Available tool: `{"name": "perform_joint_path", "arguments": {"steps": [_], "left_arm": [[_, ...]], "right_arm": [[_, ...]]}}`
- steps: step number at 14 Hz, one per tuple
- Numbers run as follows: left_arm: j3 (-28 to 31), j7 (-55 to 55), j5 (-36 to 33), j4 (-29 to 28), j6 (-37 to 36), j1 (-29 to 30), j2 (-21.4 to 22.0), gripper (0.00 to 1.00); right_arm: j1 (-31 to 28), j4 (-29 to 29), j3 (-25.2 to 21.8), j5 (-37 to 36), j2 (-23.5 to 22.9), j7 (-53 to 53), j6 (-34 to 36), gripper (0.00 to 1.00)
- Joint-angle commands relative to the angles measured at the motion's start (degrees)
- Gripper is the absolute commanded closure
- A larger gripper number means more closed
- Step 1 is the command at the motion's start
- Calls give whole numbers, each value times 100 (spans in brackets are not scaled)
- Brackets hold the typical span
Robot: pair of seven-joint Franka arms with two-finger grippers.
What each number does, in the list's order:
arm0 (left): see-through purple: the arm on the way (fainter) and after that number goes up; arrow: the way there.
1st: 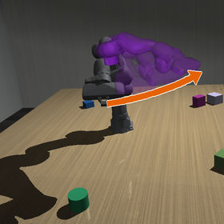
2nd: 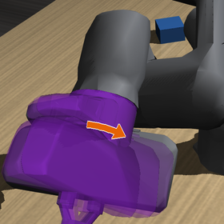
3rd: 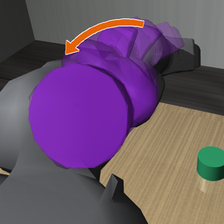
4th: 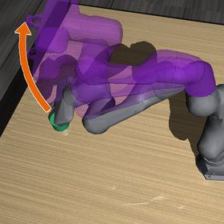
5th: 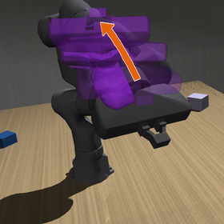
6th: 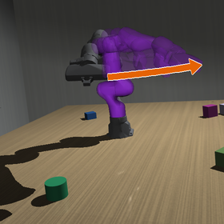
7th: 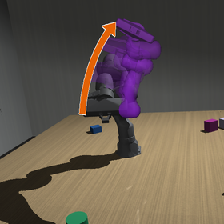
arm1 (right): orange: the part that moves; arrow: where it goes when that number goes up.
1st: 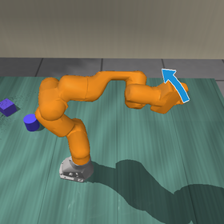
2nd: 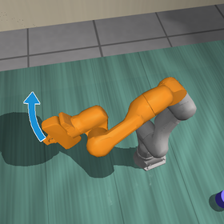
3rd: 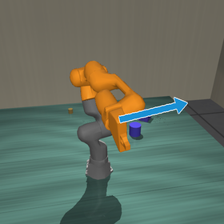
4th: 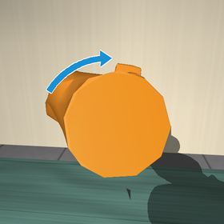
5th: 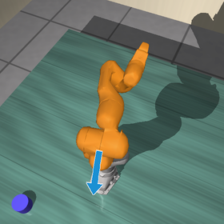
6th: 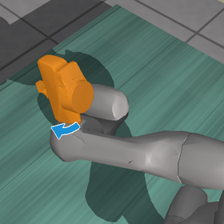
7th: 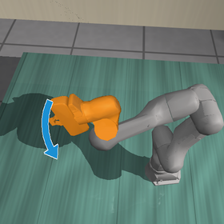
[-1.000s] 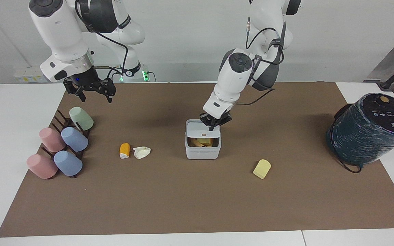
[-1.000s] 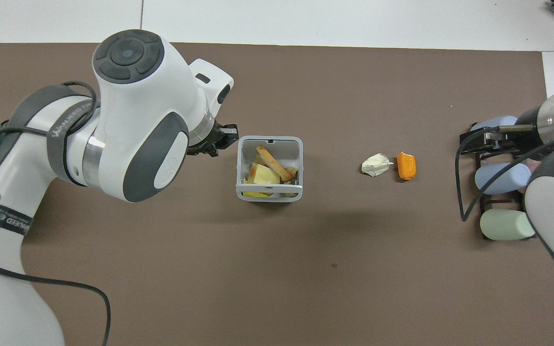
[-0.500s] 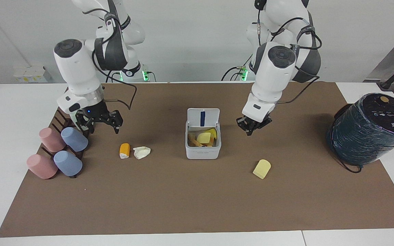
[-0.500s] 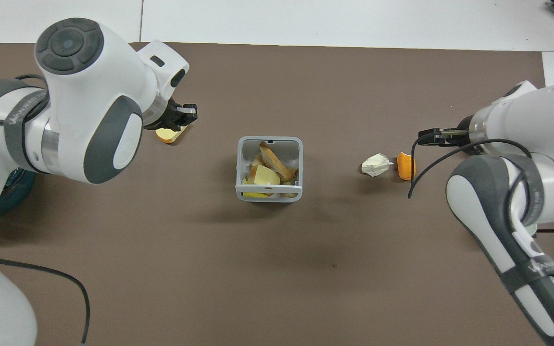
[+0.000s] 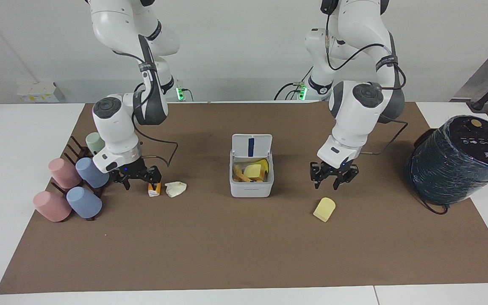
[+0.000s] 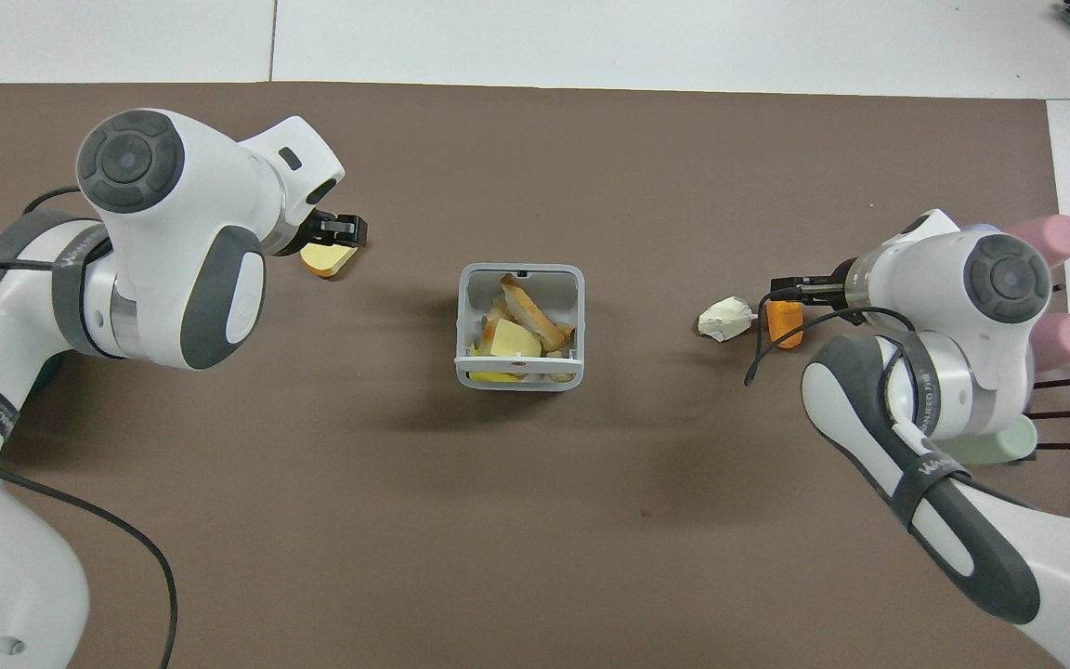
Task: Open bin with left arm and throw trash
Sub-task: 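Grasp the yellow piece with the left gripper while the right gripper grasps the orange piece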
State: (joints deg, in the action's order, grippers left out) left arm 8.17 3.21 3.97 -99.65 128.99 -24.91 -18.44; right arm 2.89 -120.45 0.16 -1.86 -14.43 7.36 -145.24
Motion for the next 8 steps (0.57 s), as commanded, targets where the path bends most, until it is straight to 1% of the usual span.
{"name": "perform_joint_path", "arguments": {"steps": [1, 2, 3, 4, 5, 8], "left_arm": [[9, -723, -46, -213, 590, 4, -246, 14], [9, -882, -46, -239, 757, 4, -335, 13], [9, -1066, -46, -256, 829, 30, -388, 13], [9, -1277, -46, -239, 899, 91, -441, 13], [9, -1427, -46, -239, 1030, 92, -519, 14], [9, -1647, -90, -239, 1426, 127, -748, 14]], "right_arm": [[1, -294, 37, 54, 28, 108, -189, 0], [1, -373, 37, 54, 28, 126, -215, 0], [9, -400, 37, 54, 28, 134, -206, 15], [44, -400, 37, 54, 19, 126, -206, 72], [62, -400, 37, 54, 19, 134, -198, 100], [62, -356, 37, 54, 10, 274, -189, 100]]}}
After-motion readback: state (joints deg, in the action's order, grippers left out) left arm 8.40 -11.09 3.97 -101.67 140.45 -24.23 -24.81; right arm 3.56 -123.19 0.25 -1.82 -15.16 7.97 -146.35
